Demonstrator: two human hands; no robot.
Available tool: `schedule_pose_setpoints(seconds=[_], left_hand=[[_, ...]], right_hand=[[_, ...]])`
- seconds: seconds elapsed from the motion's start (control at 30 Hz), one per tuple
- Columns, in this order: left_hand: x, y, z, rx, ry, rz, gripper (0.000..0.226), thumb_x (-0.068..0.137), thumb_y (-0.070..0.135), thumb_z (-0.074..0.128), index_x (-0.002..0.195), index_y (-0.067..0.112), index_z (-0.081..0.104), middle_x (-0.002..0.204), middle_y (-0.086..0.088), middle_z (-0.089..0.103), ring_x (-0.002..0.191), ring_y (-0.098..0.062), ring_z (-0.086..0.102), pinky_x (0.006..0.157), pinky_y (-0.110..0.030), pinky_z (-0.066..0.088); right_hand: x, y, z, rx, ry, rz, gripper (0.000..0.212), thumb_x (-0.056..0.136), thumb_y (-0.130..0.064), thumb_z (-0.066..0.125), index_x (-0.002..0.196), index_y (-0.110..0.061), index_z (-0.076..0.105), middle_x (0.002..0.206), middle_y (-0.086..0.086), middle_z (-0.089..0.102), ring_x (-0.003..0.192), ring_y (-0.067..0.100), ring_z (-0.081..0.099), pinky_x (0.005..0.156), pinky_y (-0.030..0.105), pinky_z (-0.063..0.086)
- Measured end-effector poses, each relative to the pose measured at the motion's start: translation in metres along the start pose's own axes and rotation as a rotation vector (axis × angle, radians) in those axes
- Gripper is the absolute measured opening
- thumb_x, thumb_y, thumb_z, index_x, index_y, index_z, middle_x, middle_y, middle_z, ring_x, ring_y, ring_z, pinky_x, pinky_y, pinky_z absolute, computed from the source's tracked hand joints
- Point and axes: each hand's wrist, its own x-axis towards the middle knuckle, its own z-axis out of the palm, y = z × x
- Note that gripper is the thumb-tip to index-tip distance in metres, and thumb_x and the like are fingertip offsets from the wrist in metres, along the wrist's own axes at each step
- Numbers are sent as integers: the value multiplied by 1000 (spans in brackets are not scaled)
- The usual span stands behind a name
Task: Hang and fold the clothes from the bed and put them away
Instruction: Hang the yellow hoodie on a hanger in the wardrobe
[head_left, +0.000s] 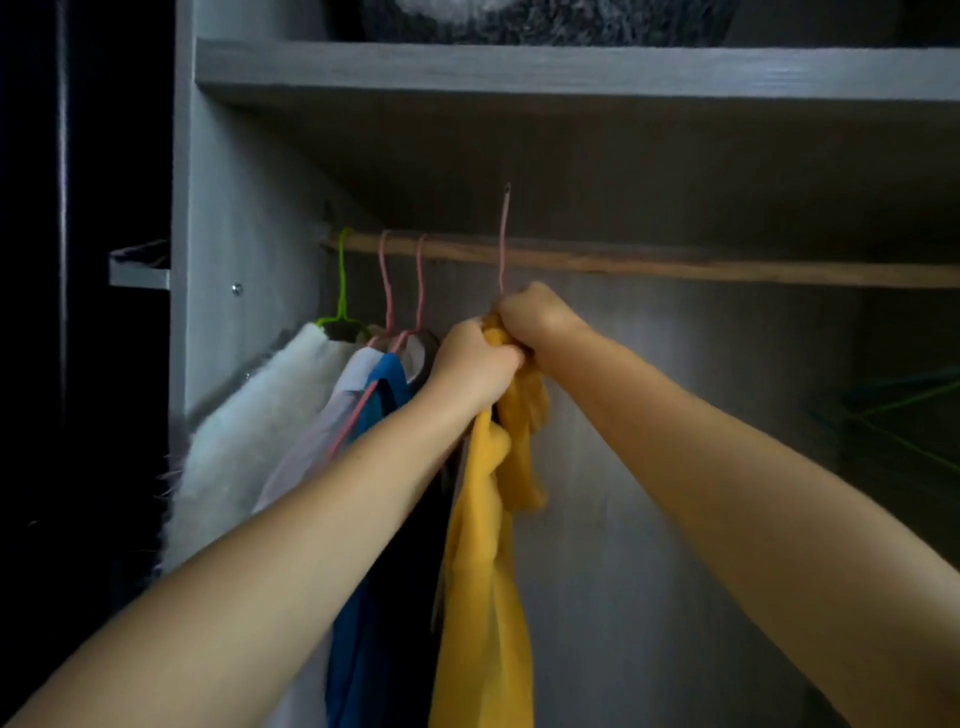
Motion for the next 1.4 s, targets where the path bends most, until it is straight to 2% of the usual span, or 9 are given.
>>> schedule_pose_setpoints(seconds=[0.13,0.23,0.33,0.43,0.53,0.63,0.77,1.03,1.4], left_hand=[[17,-21,-10,82,-33,-94,25,84,19,61,107,8,64,97,-11,68,91,-26,65,78,-30,51],[6,-50,-16,75,-97,-53,26,87,15,56,113,17,61,96,-7,68,92,-24,64,76,-28,49],[5,-64,-26,91,-117,4,14,86,8,53,95,16,60,83,-6,64,84,-24,63,69,-27,48],[5,-63,-35,304,-133,11,4,89,14,52,92,13,51,85,-9,59,79,-23,57,63,-30,43],[-8,-55,-41,747,-85,146,39,94,20,51,131,11,43,132,-16,48,115,-29,50,88,-37,44],[-38,-43,-31,1095,98,526,60,94,20,51,148,12,25,145,-15,33,134,-34,31,108,-47,29],[-78,-38,9,890,-30,766,53,91,22,52,142,17,38,140,-10,42,130,-29,37,106,-42,30],[-166,-66,127,490,-470,656,44,90,21,53,134,17,49,125,-8,52,117,-30,48,94,-42,42],[-424,-22,274,254,-1058,840,39,93,24,48,132,23,49,126,2,51,119,-19,47,91,-34,44]], right_hand=[[17,3,25,-24,-53,83,14,97,-13,43,109,-9,49,80,5,50,73,20,54,63,30,44],[14,20,49,-54,-118,87,28,99,-13,41,122,0,51,102,13,57,89,26,54,73,31,43],[9,25,60,-40,-110,36,34,102,-15,36,126,3,52,121,20,58,98,28,55,77,31,40],[1,27,56,-38,-96,-11,38,103,-22,36,126,2,54,122,19,59,113,32,55,88,33,43],[-19,46,45,-100,-34,-79,35,102,-23,38,125,-4,55,116,15,61,110,28,57,86,28,43],[-43,78,29,-225,51,-36,40,99,-25,41,137,-10,45,132,14,56,122,31,52,102,42,42],[-83,116,-3,-399,93,13,41,95,-20,43,135,-12,45,134,11,53,127,30,45,103,47,39],[-255,205,-100,-698,186,323,48,95,-22,44,142,-19,38,134,9,49,126,30,42,102,45,38],[-584,272,-233,-725,179,857,39,94,-19,45,133,-18,49,132,11,50,119,31,50,99,37,42]])
